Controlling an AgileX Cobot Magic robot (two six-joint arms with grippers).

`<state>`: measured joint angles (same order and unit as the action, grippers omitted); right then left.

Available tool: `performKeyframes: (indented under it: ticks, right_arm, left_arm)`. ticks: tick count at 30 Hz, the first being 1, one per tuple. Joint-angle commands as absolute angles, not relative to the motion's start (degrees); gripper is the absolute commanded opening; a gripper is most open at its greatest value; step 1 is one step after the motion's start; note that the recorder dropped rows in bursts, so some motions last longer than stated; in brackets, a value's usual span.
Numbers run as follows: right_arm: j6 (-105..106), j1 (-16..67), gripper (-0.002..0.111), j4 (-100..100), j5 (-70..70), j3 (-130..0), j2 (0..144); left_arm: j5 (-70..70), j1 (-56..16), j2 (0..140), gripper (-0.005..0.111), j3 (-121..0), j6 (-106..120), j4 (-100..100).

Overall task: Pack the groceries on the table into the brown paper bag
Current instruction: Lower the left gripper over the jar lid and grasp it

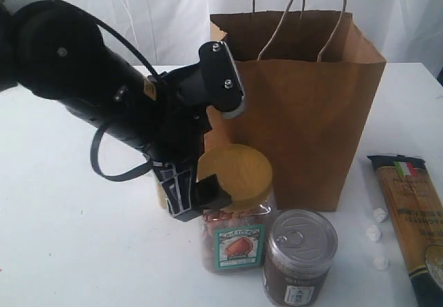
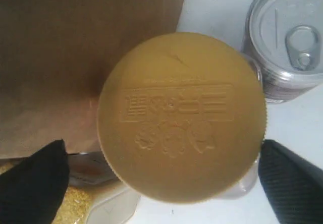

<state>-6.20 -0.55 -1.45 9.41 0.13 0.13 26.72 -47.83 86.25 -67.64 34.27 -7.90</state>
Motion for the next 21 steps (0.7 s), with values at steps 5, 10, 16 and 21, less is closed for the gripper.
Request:
performKeyframes:
  ticks: [5,10,16,21]
  right_arm:
    - [-6.2,-0.7,0.0,-1.5,9.3,0.0,0.0]
    - [-6.2,-0.6,0.0,-1.5,9.3,0.0,0.0]
    - [-6.2,-0.6,0.0,-1.5,9.3,0.0,0.0]
    - [-6.2,-0.6,0.0,-1.5,9.3,0.0,0.0]
  left_arm:
    - [31.8,-48.1,89.8,0.105,-71.3,34.9,-7.9]
    - [35.5,-48.1,90.1,0.105,-72.9,35.9,-7.9]
    - [34.0,-48.1,91.6,0.105,-72.9,37.7,-8.1]
    - [33.9,-48.1,93.7,0.105,-72.9,37.7,-8.1]
